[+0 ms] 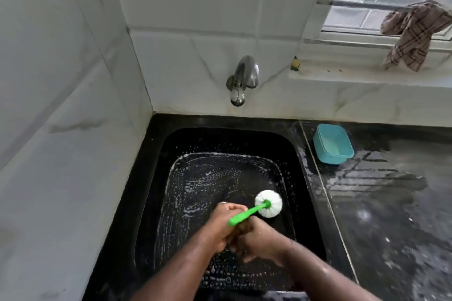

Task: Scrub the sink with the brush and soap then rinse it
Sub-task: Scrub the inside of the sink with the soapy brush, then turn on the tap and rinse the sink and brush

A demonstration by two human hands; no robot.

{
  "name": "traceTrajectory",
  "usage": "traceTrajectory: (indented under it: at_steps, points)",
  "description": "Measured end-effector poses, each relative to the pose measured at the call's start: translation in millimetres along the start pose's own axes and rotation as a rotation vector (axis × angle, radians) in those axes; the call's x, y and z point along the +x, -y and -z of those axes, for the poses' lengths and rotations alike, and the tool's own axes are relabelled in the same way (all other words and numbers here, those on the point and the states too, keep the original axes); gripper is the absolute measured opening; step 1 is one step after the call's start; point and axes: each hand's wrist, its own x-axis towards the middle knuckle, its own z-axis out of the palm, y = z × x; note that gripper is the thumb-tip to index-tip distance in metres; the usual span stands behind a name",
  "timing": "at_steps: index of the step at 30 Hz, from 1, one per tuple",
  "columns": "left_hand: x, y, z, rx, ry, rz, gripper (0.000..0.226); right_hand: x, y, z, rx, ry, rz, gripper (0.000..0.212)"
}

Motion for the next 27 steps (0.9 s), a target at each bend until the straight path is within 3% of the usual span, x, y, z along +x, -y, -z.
traceTrajectory:
  at_steps: [2,6,11,15,18,23,27]
  points:
    - [3.9,2.7,4.4,-0.011,0.029,0.062,0.024,8.8,-6.3,1.3,-0.037,0.071,-0.043,0.024]
    - [11.5,-10.6,1.4,0.009,0.197,0.370,0.043,-1.6,-28.3,14.0,-0.074,0.127,-0.148,0.024]
    - [19.9,-8.2,-24.2,0.149,0.402,0.455,0.019,-20.7,-28.6,65.6,-0.075,0.063,-0.200,0.021]
    - [10.5,-20.7,1.3,0.097,0.270,0.297,0.014,10.5,14.3,110.8,0.146,-0.266,-0.027,0.015]
    - [-1.7,-23.0,32.3,0.046,0.136,0.179,0.009,61.5,78.7,138.2,0.373,-0.401,0.166,0.005]
    - [-26.8,-15.9,57.3,-0.158,-0.003,0.067,0.020,136.3,177.4,161.2,0.494,-0.420,0.239,0.046]
    - [-39.3,-9.7,72.6,-0.258,-0.048,0.036,0.021,156.4,207.1,158.3,0.703,-0.369,0.267,0.031]
